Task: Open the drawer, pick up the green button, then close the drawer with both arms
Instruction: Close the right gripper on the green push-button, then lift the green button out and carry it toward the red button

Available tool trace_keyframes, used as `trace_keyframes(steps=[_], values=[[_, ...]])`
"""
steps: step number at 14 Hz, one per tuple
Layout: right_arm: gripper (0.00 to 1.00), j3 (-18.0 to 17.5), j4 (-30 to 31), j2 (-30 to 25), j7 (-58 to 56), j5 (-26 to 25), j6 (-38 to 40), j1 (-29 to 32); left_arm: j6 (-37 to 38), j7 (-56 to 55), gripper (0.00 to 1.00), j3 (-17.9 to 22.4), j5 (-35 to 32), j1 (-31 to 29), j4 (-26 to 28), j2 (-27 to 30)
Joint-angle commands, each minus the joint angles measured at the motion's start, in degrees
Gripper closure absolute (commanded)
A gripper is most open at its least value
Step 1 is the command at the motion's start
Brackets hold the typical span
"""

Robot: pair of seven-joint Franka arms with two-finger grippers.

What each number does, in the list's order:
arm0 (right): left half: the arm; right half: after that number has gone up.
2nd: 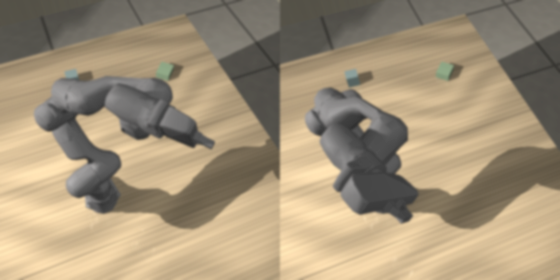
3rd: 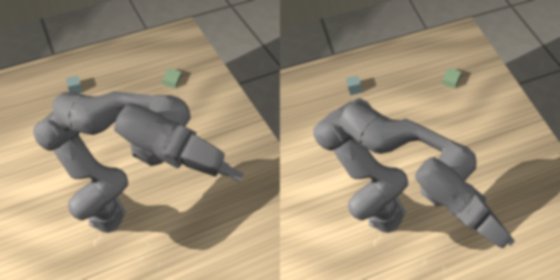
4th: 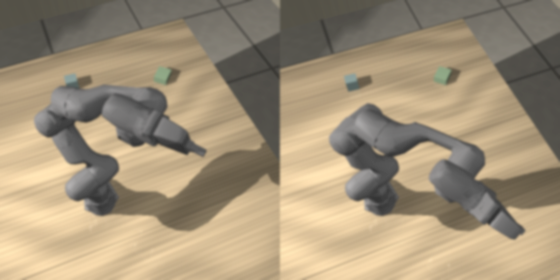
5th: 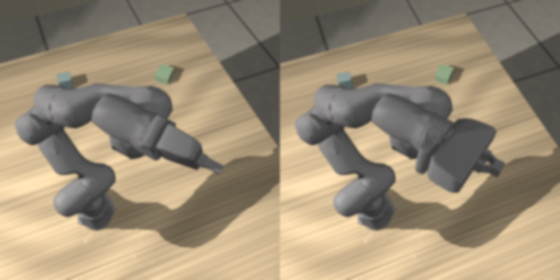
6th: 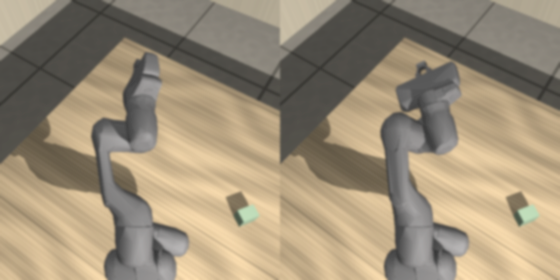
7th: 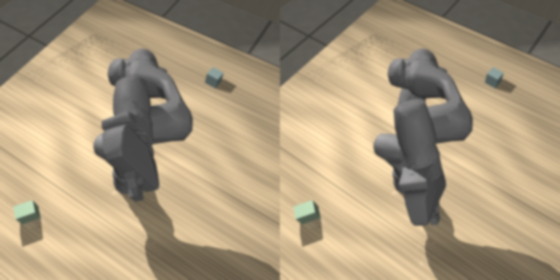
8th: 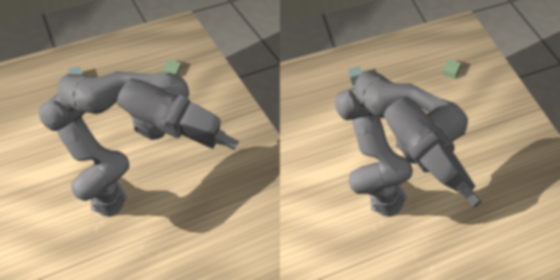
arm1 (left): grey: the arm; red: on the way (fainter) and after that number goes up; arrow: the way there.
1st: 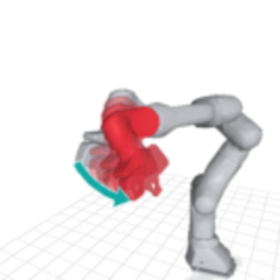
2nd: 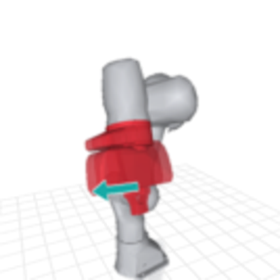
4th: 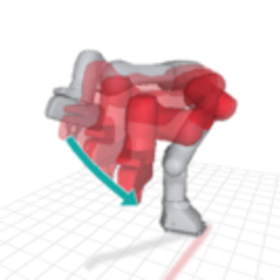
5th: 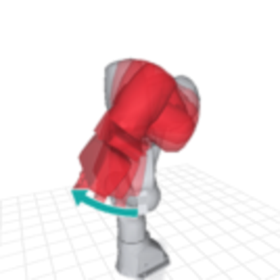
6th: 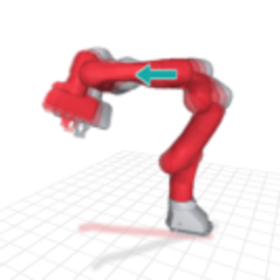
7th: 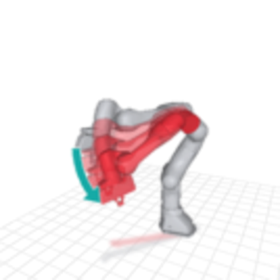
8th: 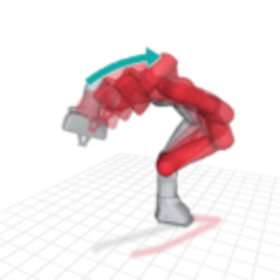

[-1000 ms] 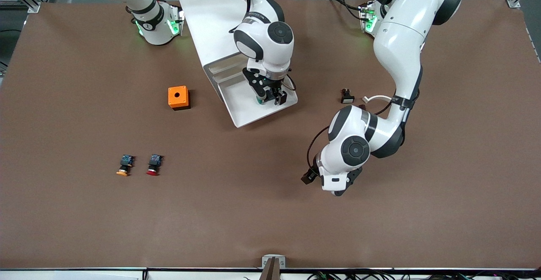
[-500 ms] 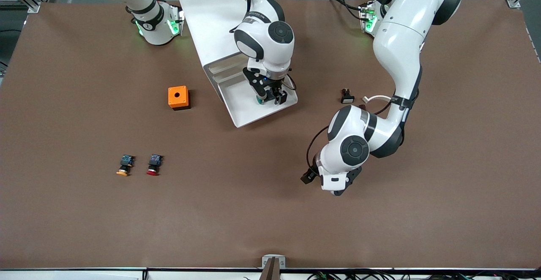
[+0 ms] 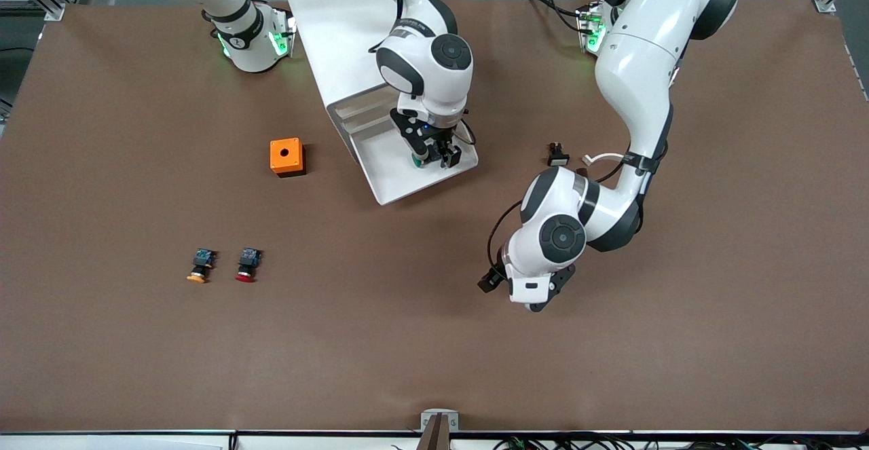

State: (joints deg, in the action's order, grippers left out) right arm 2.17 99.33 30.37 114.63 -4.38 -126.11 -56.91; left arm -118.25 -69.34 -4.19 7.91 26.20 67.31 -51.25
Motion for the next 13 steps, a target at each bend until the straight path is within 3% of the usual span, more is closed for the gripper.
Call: trace_keyframes(steps=[1,2,3,4,11,13], values=[[0.30,0.5,-1.1,0.9,0.3,-1.3,0.5,-0.8,-0.8,-1.2,0.01,0.2,-1.6,0.4,1.7,1.5],[0.46,0.5,-1.1,0.9,-1.1,-1.3,0.5,-0.8,-0.8,-1.2,0.01,0.2,-1.6,0.5,1.7,1.6],[0.75,0.5,-1.1,0.9,-2.0,-1.2,0.5,-0.7,-0.8,-1.2,0.01,0.2,-1.6,0.5,1.7,1.6],[0.97,0.5,-1.2,0.9,-1.8,-1.0,0.5,-0.7,-0.8,-1.2,0.01,0.2,-1.6,0.5,1.8,1.5],[1.00,0.5,-1.9,0.6,-2.3,-0.7,0.8,0.2,-0.8,-1.2,0.01,0.2,-1.6,0.6,1.8,1.5],[1.00,0.5,-4.6,0.4,-3.1,-0.5,4.7,1.5,-0.8,-1.2,0.01,0.2,-1.6,0.5,1.8,1.6]])
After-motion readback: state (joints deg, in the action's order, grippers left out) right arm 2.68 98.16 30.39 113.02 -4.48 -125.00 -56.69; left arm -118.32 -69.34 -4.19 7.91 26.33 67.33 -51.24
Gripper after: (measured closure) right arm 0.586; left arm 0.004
